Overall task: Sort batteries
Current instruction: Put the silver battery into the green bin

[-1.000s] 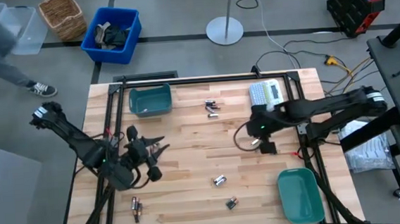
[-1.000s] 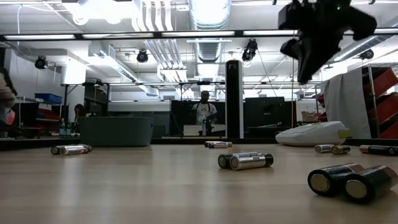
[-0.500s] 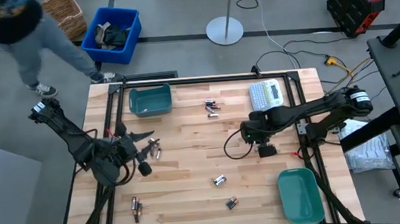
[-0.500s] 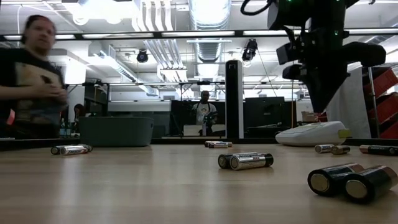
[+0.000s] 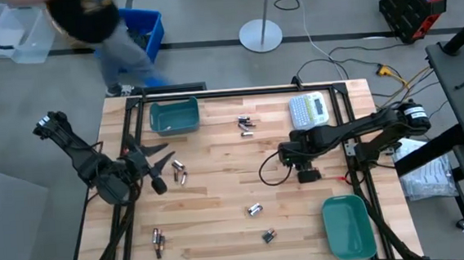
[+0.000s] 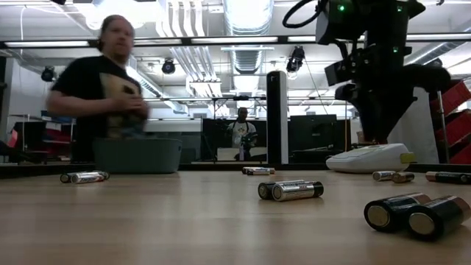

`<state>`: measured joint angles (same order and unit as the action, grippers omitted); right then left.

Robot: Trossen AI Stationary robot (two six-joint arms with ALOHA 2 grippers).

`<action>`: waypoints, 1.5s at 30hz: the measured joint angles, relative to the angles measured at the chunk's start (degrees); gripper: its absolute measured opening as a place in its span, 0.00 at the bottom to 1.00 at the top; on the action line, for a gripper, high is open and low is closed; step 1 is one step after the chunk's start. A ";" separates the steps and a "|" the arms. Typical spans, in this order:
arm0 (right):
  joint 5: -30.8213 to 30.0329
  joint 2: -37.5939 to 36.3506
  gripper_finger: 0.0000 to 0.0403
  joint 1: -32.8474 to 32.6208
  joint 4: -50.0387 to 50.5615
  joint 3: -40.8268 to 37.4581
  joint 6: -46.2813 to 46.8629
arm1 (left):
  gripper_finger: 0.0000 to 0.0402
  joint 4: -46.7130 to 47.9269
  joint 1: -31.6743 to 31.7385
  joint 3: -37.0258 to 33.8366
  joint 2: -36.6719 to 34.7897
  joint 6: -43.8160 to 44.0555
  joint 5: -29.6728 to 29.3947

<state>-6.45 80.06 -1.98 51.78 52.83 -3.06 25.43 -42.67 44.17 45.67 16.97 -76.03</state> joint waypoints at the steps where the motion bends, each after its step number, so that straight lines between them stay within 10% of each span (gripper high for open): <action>1: -0.31 0.05 0.34 0.00 -0.87 -0.13 -0.86 | 0.29 0.04 0.02 -0.09 -0.40 -0.02 -0.02; 9: -0.63 1.55 0.49 0.00 -1.96 -1.56 -2.43 | 0.29 0.59 0.02 -0.09 -0.72 -0.93 0.00; 45: -1.08 2.54 0.47 0.02 -13.33 -8.89 -4.27 | 0.29 0.63 0.00 -0.09 -0.41 -1.55 0.02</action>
<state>-7.53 82.59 -1.96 38.45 43.93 -7.34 26.06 -42.67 44.07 45.25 15.42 -76.01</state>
